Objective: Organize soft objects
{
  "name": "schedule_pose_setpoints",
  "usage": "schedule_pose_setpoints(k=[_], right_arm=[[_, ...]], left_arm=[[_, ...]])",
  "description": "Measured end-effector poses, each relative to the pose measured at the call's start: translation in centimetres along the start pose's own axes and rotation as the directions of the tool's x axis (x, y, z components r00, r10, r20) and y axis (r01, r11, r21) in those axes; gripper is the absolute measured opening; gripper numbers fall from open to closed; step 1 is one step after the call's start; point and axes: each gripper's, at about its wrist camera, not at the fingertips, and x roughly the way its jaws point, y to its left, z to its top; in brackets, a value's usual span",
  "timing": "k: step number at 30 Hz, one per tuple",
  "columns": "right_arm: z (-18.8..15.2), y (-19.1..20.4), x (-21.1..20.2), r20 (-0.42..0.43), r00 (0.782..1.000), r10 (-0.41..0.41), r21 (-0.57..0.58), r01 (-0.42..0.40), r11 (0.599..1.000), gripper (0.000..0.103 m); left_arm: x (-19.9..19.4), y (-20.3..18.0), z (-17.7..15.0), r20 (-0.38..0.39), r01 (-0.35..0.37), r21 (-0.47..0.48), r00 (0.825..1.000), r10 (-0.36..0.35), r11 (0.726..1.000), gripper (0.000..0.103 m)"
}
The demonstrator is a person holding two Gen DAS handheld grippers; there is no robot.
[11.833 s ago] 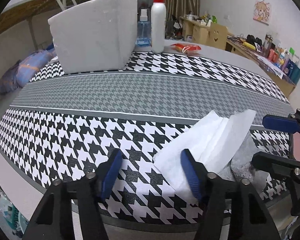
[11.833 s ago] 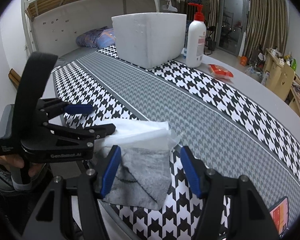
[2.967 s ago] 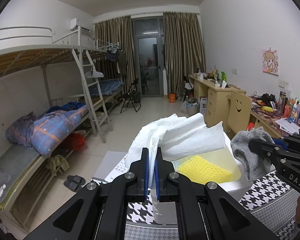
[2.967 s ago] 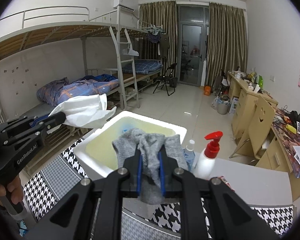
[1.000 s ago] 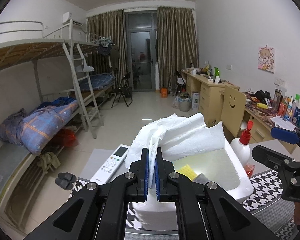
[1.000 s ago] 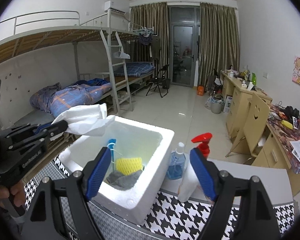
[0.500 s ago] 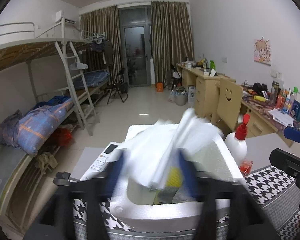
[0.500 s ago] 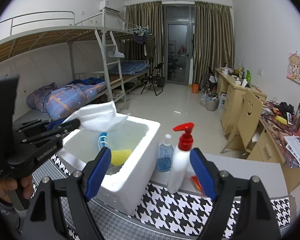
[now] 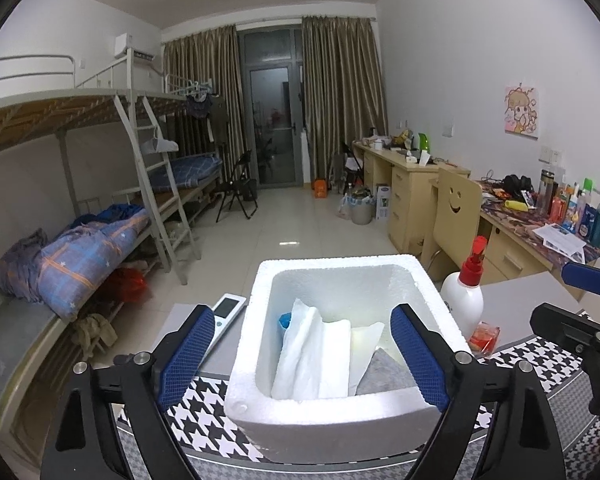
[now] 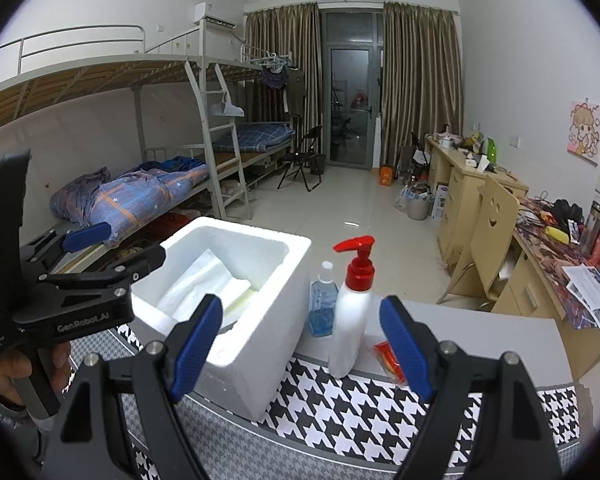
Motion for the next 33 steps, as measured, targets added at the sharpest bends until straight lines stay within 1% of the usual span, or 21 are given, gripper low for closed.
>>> schedule_pose_setpoints(k=[2, 6, 11, 14, 20, 26, 33], right_arm=[[0.0, 0.0, -0.2, 0.002, 1.000, -0.003, 0.001, 0.003, 1.000, 0.084], [-0.2, 0.1, -0.8, 0.009, 1.000, -0.008, -0.001, 0.008, 1.000, 0.084], [-0.4, 0.3, -2.0, 0.037, 0.999, 0.010, 0.027, -0.011, 1.000, 0.090], [-0.4, 0.6, -2.5, 0.052, 0.999, 0.009, 0.013, -0.010, 1.000, 0.093], [-0.7, 1.5, -3.1, 0.065, 0.997, 0.047, -0.003, -0.047, 0.999, 0.094], [-1.2, 2.3, -3.7, 0.067, 0.991, 0.113, -0.021, -0.112, 0.994, 0.094], [-1.9, 3.7, -4.3, 0.075, 0.986, 0.150, -0.045, -0.147, 0.988, 0.094]], left_arm=[[-0.5, -0.1, 0.1, 0.014, -0.004, -0.002, 1.000, 0.004, 1.000, 0.100], [-1.6, 0.0, 0.1, 0.036, -0.005, -0.006, 0.999, 0.005, 1.000, 0.100], [-2.8, -0.4, 0.0, 0.051, -0.016, 0.002, 0.999, 0.016, 1.000, 0.102], [-3.3, -0.3, -0.1, 0.055, -0.030, 0.004, 0.998, 0.030, 1.000, 0.102], [-4.6, -0.1, -0.6, 0.057, -0.052, 0.000, 0.997, 0.051, 0.999, 0.102], [-5.8, 0.9, -1.1, 0.068, -0.081, -0.026, 0.994, 0.083, 0.996, 0.102], [-7.5, 1.5, -2.2, 0.071, -0.105, -0.047, 0.992, 0.108, 0.993, 0.102]])
